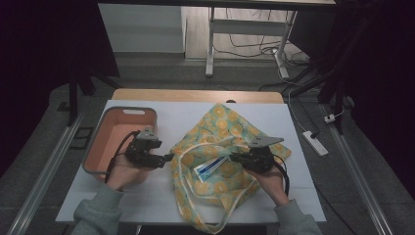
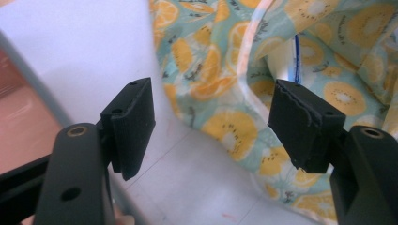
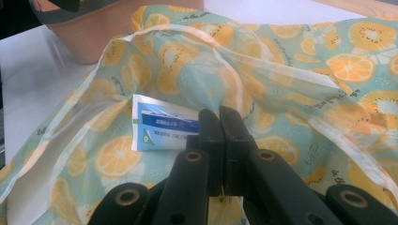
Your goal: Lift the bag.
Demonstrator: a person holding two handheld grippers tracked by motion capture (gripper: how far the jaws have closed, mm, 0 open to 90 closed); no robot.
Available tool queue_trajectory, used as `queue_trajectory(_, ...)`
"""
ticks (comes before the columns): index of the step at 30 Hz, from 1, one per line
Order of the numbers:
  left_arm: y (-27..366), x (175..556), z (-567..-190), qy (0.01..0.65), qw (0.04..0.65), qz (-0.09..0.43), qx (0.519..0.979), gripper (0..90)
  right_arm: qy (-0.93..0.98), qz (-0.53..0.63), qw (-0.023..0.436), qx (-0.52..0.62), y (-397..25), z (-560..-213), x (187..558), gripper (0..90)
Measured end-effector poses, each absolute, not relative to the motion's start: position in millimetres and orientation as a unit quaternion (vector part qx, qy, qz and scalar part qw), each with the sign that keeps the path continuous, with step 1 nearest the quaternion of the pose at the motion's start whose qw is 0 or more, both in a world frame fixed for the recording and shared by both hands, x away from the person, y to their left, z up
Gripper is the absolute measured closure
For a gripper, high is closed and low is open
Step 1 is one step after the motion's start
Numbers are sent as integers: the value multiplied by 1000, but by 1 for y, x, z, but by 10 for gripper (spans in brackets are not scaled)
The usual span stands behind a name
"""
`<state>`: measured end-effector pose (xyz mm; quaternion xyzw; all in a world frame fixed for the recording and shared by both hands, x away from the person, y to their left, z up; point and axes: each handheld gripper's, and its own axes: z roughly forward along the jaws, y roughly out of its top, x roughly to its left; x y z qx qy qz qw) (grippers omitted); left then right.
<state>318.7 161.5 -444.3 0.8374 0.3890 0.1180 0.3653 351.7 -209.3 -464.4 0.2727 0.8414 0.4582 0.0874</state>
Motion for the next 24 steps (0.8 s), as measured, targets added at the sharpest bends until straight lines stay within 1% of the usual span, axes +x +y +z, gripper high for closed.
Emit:
queue_trajectory(11,129,334,-456,378,337,102,856,307,844,452,85,275,-209,-468,352,894)
queue_trajectory(17,112,340,-466,384,288,127,868,295,842,456,88,275,-210,-466,352,894)
queue_trajectory(19,111,342,-469,388,278,122,870,307,842,455,88,275,-211,-466,352,894)
queue_trajectory(22,110,345,-473,396,269,101,872,459,842,456,91,275,-213,-465,351,894)
queue_trajectory(24,111,346,-475,396,266,90,874,578,839,458,93,277,-215,-463,351,894)
